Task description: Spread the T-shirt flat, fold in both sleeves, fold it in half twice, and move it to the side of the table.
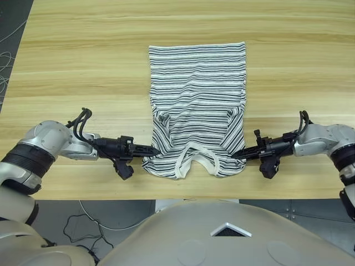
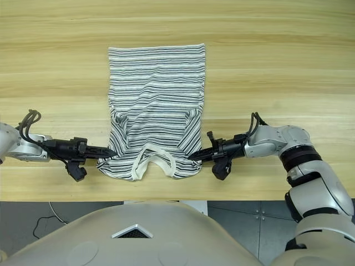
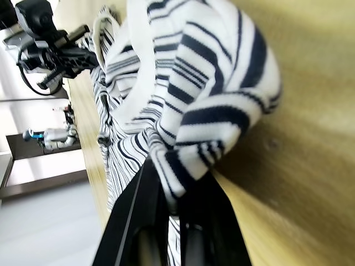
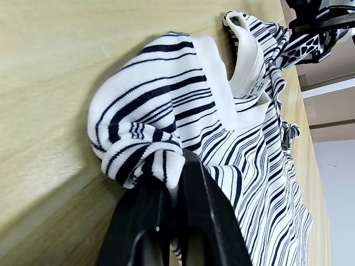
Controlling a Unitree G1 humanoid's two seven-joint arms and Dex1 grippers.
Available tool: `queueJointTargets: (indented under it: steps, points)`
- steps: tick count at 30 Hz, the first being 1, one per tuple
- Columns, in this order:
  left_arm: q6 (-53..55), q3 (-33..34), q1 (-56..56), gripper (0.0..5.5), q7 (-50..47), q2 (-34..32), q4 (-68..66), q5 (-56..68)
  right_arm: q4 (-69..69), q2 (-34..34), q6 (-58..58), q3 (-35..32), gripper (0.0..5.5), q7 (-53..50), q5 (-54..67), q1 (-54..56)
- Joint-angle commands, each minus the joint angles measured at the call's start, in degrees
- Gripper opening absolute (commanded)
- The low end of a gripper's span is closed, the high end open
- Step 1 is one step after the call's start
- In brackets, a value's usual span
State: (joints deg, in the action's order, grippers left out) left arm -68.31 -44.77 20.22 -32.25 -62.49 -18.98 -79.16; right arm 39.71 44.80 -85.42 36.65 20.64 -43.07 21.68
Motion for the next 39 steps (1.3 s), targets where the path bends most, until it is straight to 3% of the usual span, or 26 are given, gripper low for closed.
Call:
queueJointTargets:
  steps: [1, 5, 9, 15, 19, 29, 34, 39]
  points:
    - [-0.71, 1.49, 0.93, 0.10, 1.71, -1.02, 0.53, 0.91, -0.11, 2.08, 0.65, 1.42, 0.13, 1.93, -3.71, -1.65]
    - [-1.31, 3.20, 0.31, 0.10, 3.26, -0.96, 1.46, 3.23, -2.58, 2.99, -1.29, 2.00, 0.13, 2.05, -0.64, -1.75]
    - [-2.42, 7.41, 1.42, 0.10, 8.13, 1.53, -1.77, 15.92, -3.79, 1.28, 0.26, 1.57, 0.13, 0.66, 7.37, 0.15]
    - [-2.24, 9.14, 4.10, 0.10, 21.90, 6.85, -14.93, 37.93, -0.67, -1.19, 10.57, 0.14, 0.13, 3.80, 28.30, 6.84]
    - [1.35, 9.64, 4.62, 0.10, 33.05, 10.72, -19.04, 48.55, 2.01, -4.08, 19.31, -2.91, 0.13, 8.83, 35.09, 9.66]
    - [18.24, 17.70, 10.93, 0.10, 50.70, 24.66, -32.18, 63.11, 11.35, -12.71, 39.37, -10.04, 0.13, 8.07, 29.93, 15.48]
    - [27.47, 22.58, 16.03, 0.10, 51.31, 29.81, -39.48, 64.14, 16.48, -15.87, 47.04, -11.79, 0.13, 5.94, 26.67, 18.78]
    - [30.97, 23.00, 18.77, 0.10, 49.95, 32.71, -43.10, 61.11, 20.96, -19.50, 53.72, -13.08, 0.13, 4.00, 24.94, 21.86]
